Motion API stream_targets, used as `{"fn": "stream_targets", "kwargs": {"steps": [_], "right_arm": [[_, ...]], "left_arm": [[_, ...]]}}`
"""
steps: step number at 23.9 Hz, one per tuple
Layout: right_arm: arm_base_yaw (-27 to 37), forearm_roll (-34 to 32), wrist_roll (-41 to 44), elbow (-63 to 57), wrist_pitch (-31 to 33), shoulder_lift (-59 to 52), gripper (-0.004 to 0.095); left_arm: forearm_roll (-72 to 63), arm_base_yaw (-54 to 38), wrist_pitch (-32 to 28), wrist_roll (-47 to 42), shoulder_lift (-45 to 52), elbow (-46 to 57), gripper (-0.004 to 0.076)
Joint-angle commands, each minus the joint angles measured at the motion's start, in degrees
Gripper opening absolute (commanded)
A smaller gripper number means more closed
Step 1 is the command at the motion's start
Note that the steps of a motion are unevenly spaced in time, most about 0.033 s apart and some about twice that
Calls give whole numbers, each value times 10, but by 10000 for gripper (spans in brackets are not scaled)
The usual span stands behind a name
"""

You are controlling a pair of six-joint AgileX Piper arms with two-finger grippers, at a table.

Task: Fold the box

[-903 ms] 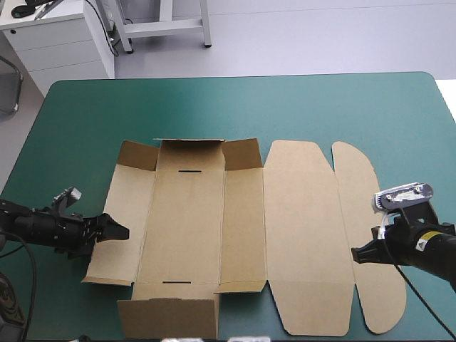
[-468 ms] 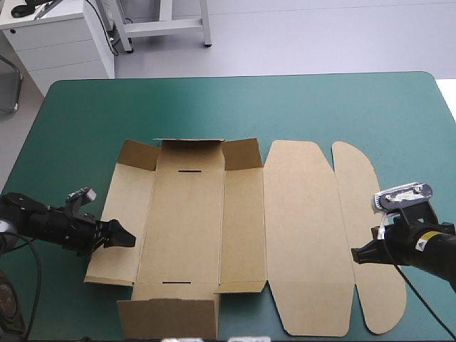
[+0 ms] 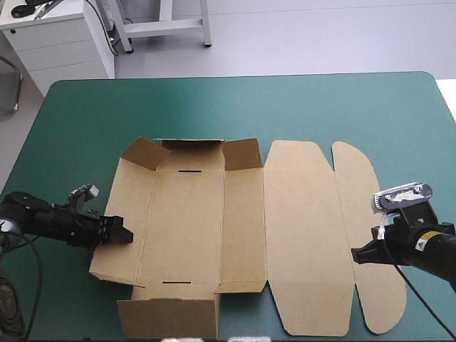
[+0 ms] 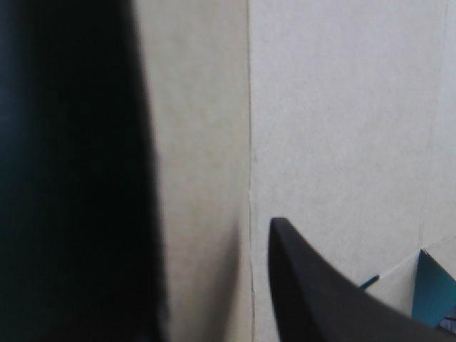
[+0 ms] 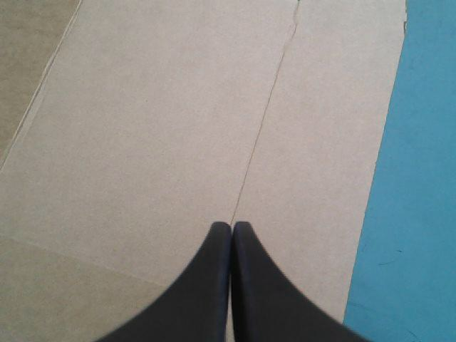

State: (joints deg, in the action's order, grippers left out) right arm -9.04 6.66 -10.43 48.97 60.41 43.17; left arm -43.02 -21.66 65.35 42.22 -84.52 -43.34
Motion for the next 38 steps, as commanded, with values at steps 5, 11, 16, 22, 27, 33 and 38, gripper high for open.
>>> {"fn": "stream_targets", "kwargs": {"steps": [5,11,16,22,27,33,38], "right_arm": [[3,2,-3,15,-27,-2,-20],[3,3,-1,15,-26,-2,-20],[3,-1,-1,15,-25,-2,-20],[3,-8,-5,15,-31,-2,-20],[3,-8,0,15,-31,-2,-20],[3,-25,0,16,-37,-2,-20],[3,-40,7,43,-57,-24,-20]], "left_arm": [[-21,3,4,-10,16,-10,-8],[-19,3,-8,1,16,-10,-8],[-24,7,-18,-3,17,-11,-8],[-14,83,-60,15,61,-50,-8],[57,165,-58,-22,67,-166,-8],[253,297,-81,-58,67,-346,-8],[420,396,-146,-68,67,-377,-8]]}}
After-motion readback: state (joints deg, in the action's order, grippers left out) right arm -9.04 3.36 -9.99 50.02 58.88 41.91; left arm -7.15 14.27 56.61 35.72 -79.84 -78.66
